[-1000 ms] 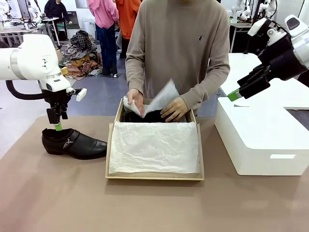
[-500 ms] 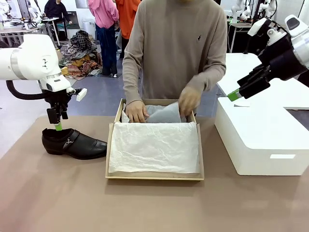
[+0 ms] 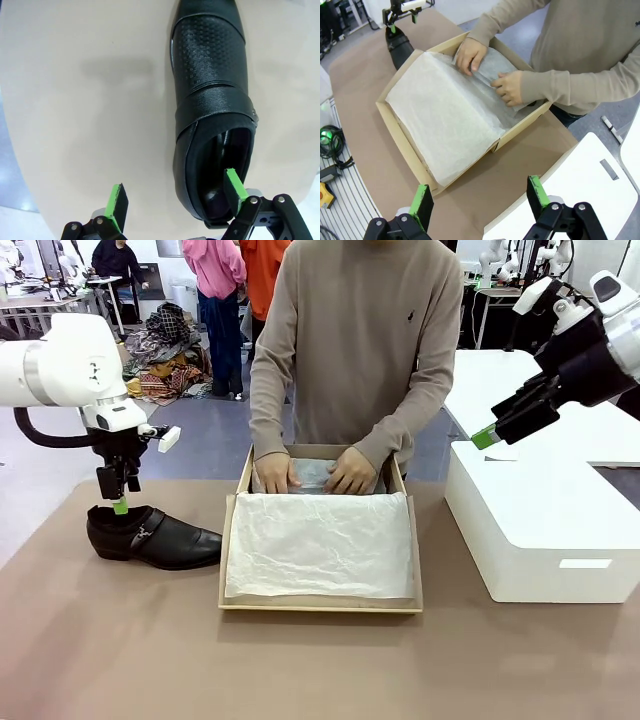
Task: Pack the shoes into the box.
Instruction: Place the other shoe of the Shoes into the Shoes Box.
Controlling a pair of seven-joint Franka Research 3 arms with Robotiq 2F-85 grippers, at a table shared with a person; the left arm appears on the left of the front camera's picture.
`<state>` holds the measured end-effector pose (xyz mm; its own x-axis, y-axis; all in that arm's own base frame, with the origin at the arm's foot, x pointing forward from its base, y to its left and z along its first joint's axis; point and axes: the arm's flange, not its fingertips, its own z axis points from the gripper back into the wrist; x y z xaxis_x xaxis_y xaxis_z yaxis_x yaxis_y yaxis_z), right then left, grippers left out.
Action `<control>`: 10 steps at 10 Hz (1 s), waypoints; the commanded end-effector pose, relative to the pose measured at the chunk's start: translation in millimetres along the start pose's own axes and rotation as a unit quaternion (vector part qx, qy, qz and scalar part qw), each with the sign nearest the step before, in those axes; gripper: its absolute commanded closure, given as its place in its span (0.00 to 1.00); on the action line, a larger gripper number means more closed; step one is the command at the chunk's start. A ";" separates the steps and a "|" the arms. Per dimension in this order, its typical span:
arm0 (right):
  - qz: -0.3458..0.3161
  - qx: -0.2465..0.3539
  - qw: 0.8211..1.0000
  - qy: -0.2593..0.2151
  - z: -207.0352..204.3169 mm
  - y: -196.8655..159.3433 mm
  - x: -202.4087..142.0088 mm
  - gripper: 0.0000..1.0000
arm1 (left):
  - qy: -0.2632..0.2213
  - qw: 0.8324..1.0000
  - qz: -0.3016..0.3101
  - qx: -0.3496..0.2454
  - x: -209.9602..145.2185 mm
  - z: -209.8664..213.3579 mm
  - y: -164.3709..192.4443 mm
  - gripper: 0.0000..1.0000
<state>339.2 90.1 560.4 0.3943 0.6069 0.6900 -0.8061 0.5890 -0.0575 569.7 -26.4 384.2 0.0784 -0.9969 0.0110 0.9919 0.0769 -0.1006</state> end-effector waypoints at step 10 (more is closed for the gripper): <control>0.000 0.000 1.000 -0.003 -0.3 0.0 0.2 0.00 | -0.005 1.000 0.005 -0.029 -9.2 -35.4 25.6 0.00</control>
<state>339.2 90.1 560.4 0.3943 0.6069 0.6900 -0.8061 0.5890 -0.0575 587.8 -18.9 346.7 0.0951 -0.9955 0.0062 0.9822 0.0928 -0.1631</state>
